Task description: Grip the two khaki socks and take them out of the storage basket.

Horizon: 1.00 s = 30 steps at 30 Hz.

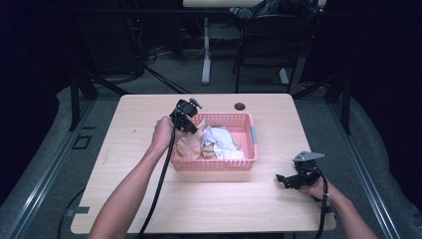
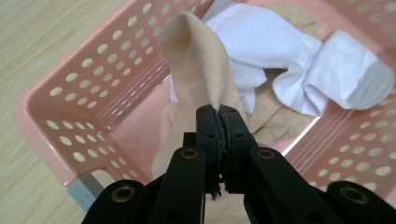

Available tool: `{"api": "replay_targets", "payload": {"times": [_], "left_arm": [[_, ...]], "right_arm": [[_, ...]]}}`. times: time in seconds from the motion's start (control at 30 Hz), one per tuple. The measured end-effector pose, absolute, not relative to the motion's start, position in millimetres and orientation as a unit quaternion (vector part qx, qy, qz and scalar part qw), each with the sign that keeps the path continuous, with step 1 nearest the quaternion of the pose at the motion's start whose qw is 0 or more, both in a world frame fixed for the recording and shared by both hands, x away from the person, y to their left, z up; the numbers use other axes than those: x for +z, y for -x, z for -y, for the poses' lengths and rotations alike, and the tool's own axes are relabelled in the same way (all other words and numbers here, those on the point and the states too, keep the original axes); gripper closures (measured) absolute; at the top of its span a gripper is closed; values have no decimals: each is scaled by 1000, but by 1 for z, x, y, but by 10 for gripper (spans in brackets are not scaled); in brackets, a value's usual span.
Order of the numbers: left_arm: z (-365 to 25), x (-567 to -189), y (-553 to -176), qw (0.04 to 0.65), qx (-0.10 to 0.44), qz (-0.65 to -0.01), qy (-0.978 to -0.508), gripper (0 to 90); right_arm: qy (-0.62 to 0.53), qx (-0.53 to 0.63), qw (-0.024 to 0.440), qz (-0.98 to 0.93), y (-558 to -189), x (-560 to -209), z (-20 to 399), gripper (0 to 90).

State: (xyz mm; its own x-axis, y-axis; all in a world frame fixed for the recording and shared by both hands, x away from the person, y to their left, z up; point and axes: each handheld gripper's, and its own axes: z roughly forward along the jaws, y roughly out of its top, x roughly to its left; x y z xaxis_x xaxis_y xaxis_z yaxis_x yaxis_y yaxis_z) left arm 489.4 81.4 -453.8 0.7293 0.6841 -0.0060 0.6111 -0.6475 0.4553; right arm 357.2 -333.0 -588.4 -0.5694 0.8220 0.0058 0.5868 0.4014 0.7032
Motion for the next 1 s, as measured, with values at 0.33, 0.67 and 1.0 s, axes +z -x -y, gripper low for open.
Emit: {"api": "replay_targets", "payload": {"times": [0.33,0.67,1.0], "left_arm": [[-83,-427,-480,241,92,-347,-902,877],[-91,-394,-475,268,99,-343,-895,877],[-104,-386,-471,291,88,-341,-889,877]], "right_arm": [[-430,338,174,-819,-357,-588,333,0],[-431,338,174,-819,-357,-588,333,0],[-431,338,174,-819,-357,-588,333,0]]}}
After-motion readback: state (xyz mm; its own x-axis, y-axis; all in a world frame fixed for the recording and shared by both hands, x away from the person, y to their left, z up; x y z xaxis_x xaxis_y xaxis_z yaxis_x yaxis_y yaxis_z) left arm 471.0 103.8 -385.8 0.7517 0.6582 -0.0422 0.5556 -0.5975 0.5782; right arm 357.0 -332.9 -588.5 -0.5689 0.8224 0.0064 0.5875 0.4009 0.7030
